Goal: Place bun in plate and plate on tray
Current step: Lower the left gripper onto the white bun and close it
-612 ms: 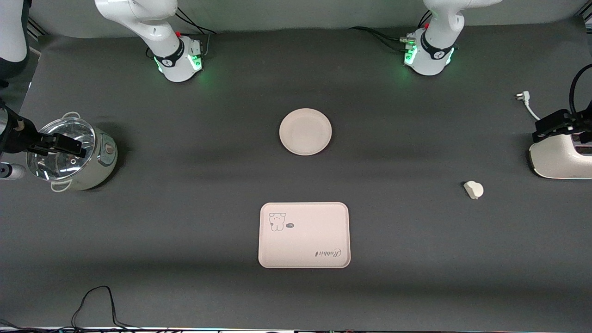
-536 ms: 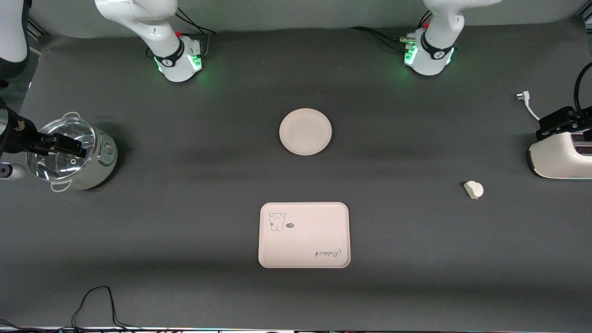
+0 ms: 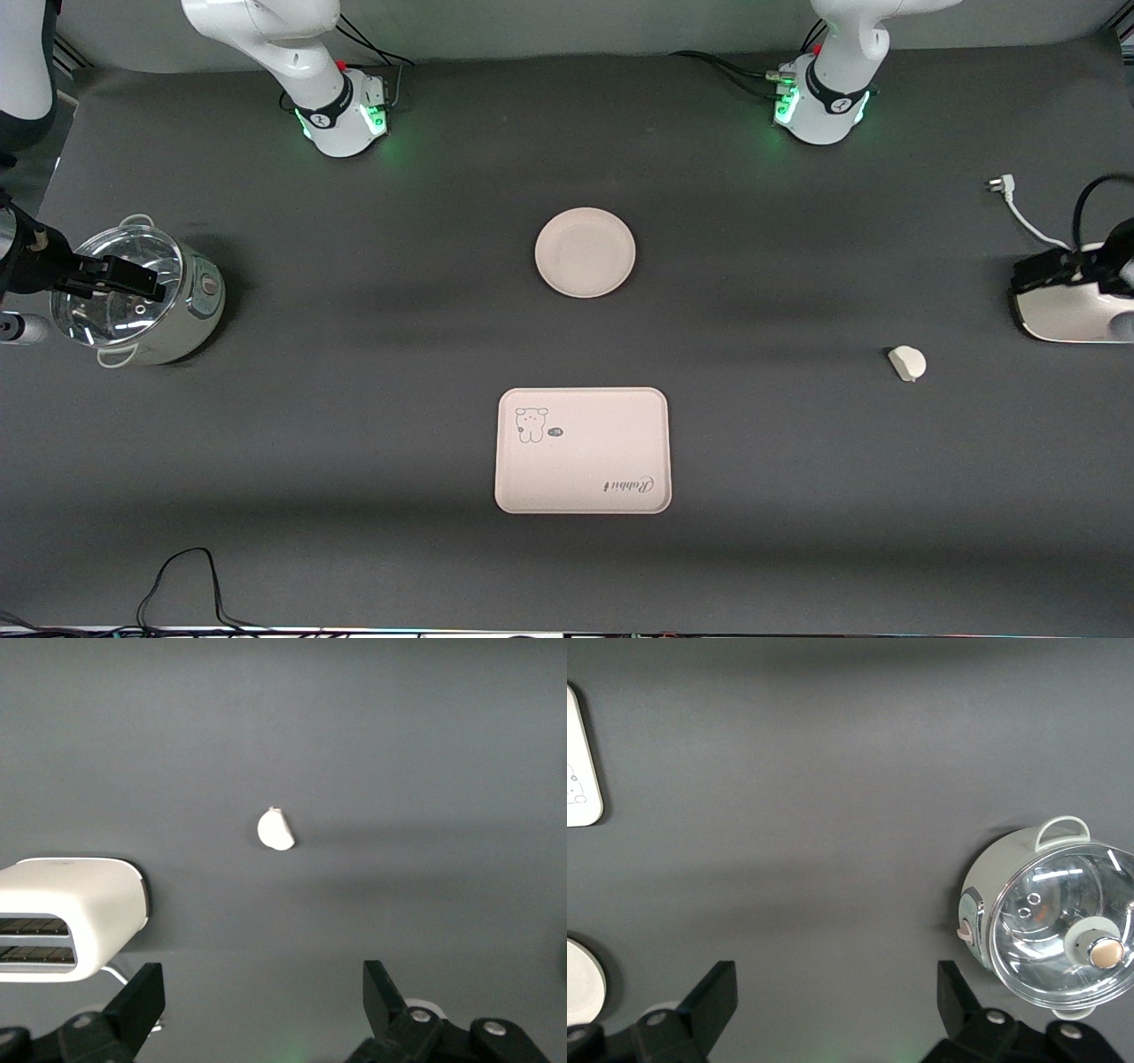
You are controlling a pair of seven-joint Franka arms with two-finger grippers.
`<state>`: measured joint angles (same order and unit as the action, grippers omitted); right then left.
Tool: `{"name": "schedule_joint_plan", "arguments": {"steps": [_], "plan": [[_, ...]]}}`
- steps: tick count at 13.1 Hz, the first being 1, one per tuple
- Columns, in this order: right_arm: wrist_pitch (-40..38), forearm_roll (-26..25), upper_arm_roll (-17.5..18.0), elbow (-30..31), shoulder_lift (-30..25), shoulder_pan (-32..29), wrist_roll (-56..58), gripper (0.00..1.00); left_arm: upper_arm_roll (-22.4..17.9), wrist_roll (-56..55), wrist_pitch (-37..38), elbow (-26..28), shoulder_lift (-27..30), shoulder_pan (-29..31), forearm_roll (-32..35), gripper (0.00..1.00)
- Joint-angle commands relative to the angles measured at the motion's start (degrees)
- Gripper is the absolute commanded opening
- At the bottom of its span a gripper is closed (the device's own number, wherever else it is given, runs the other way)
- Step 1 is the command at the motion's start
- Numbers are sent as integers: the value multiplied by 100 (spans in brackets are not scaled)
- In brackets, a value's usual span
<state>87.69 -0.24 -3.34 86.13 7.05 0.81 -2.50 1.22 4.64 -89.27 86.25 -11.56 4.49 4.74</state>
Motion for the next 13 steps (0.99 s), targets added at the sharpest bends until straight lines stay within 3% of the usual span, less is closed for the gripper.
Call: {"name": "schedule_joint_plan", "arguments": {"steps": [1,5,9,13], "plan": [[-7,7,18,88,-107,-28,100,100,-60,28,-983,1187,-39,-1,141,99],[-16,7,18,97,-134,-20,100,100,-500,-51,-3627,3060,-197,-9,123,100],[-51,7,9,97,-212,-20,100,100,-509,-147,-5106,3652,-794,-1,-43,99],[-59,7,9,106,-239,-28,100,100,-509,-411,-5749,3688,-1312,-150,-290,99]]}}
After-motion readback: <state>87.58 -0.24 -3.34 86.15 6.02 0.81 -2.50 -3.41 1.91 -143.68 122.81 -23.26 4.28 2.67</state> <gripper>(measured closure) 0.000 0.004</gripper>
